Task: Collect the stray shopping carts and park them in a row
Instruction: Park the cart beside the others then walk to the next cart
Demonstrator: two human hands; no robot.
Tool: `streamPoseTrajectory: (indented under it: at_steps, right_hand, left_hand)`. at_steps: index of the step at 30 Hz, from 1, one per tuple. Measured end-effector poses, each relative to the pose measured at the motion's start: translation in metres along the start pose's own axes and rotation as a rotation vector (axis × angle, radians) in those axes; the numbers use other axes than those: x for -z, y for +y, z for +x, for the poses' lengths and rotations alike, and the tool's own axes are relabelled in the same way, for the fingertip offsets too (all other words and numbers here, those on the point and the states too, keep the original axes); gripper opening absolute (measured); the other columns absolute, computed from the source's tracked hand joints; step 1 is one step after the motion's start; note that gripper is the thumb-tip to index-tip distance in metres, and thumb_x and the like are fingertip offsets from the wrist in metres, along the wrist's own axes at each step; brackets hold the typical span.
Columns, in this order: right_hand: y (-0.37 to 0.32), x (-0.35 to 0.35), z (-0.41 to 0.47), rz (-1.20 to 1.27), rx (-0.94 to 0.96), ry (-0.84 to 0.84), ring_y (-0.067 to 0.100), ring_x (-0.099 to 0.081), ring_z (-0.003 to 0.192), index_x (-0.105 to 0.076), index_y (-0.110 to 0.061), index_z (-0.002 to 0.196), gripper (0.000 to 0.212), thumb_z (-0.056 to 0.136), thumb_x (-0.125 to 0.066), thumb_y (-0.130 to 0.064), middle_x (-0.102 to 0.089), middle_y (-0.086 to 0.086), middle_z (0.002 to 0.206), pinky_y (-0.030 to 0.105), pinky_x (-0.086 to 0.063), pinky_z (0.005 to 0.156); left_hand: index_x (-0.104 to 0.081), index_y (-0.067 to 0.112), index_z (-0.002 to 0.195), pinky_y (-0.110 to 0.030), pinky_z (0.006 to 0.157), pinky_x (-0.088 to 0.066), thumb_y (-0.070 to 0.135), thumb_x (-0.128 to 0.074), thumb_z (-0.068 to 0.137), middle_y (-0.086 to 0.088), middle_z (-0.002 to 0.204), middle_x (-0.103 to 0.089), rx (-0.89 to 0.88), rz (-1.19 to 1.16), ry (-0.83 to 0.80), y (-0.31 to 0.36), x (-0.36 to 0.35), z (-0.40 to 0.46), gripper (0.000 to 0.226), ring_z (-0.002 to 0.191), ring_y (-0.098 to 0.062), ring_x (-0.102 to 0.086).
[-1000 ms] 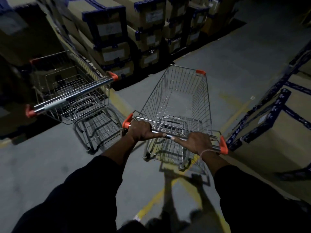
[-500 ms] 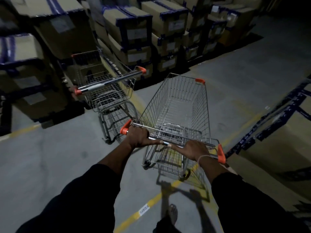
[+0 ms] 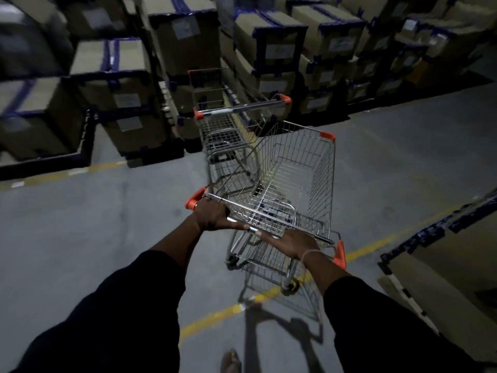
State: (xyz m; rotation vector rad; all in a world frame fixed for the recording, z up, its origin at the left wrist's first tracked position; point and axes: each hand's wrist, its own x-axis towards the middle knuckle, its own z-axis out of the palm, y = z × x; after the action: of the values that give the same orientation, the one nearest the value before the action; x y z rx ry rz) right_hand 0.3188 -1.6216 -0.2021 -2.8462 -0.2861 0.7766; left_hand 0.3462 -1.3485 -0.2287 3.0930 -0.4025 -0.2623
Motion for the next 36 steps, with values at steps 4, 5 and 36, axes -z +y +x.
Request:
streamPoseTrajectory:
  at_steps: [4, 5, 36]
  right_hand:
    - [-0.012, -0.018, -0.023, -0.052, 0.067, -0.006, 0.025, -0.069, 0.079, -0.06, -0.019, 0.064, 0.109, 0.052, -0.012, -0.115, -0.068, 0.004, 0.077, 0.037, -0.057, 0.084]
    - [-0.013, -0.022, -0.03, -0.072, 0.081, -0.002, 0.024, -0.069, 0.079, -0.06, -0.019, 0.065, 0.108, 0.053, -0.012, -0.115, -0.068, 0.004, 0.077, 0.036, -0.057, 0.083]
    - [-0.128, -0.087, -0.062, -0.369, 0.543, 0.085, 0.024, -0.063, 0.068, -0.054, -0.021, 0.06, 0.097, 0.058, -0.023, -0.113, -0.063, 0.003, 0.068, 0.032, -0.042, 0.062]
  left_hand:
    - [-0.056, 0.019, 0.051, -0.029, 0.063, -0.051, 0.111, -0.019, 0.057, 0.007, 0.049, -0.054, 0.078, -0.052, 0.033, 0.002, -0.012, -0.054, 0.1, 0.051, -0.01, -0.057]
    - [-0.054, 0.02, 0.051, -0.028, 0.059, -0.047, 0.112, -0.018, 0.056, 0.007, 0.049, -0.053, 0.105, -0.065, 0.03, 0.005, -0.015, -0.069, 0.099, 0.051, -0.01, -0.056]
    - [-0.05, 0.018, 0.046, -0.03, 0.066, -0.047, 0.108, -0.019, 0.066, 0.006, 0.041, -0.045, 0.7, 0.025, 0.166, 0.018, -0.064, -0.31, 0.097, 0.044, -0.015, -0.051]
